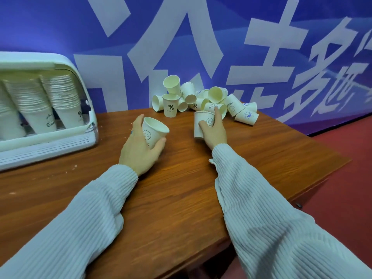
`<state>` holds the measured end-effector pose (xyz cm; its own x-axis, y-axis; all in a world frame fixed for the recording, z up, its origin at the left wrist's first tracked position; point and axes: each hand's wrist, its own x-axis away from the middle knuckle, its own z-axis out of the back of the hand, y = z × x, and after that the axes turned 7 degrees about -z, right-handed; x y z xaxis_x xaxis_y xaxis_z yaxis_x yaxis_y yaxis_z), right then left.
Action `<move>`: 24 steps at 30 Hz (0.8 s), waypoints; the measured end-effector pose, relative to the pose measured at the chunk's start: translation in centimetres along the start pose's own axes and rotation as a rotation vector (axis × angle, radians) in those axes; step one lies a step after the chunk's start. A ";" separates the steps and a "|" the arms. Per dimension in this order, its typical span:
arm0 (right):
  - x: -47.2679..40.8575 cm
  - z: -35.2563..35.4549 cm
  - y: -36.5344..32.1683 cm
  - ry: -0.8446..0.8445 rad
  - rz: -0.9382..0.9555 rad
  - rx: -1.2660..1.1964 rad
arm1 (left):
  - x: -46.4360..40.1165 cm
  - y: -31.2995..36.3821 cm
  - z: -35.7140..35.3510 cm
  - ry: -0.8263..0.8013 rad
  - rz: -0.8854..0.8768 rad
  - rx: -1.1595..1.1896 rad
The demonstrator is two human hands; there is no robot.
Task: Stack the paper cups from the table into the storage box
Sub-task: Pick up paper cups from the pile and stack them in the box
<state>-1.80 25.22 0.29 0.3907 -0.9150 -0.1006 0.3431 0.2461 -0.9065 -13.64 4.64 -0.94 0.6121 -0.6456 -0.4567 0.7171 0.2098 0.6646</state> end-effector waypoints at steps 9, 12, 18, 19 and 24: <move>7.5 -7.4 -9.5 -0.333 0.345 -0.309 | 1.3 -1.3 8.1 0.451 0.012 0.204; 9.2 -12.2 -13.9 -0.416 0.429 -0.279 | 1.8 -3.6 12.8 0.668 0.056 0.134; 11.5 -22.1 -20.3 -0.572 0.534 0.115 | 4.1 -7.6 19.7 0.884 0.221 0.084; 11.5 -23.3 -20.8 -0.602 0.551 0.225 | 4.4 -8.2 20.4 0.889 0.237 0.060; 11.5 -28.2 -21.6 -0.678 0.583 0.593 | 5.5 -10.3 22.2 0.862 0.247 0.082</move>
<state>-28.81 0.40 7.13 0.9584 -0.2826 -0.0389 0.2393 0.8706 -0.4300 -25.04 -17.36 2.78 0.8069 0.1925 -0.5584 0.5262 0.1952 0.8276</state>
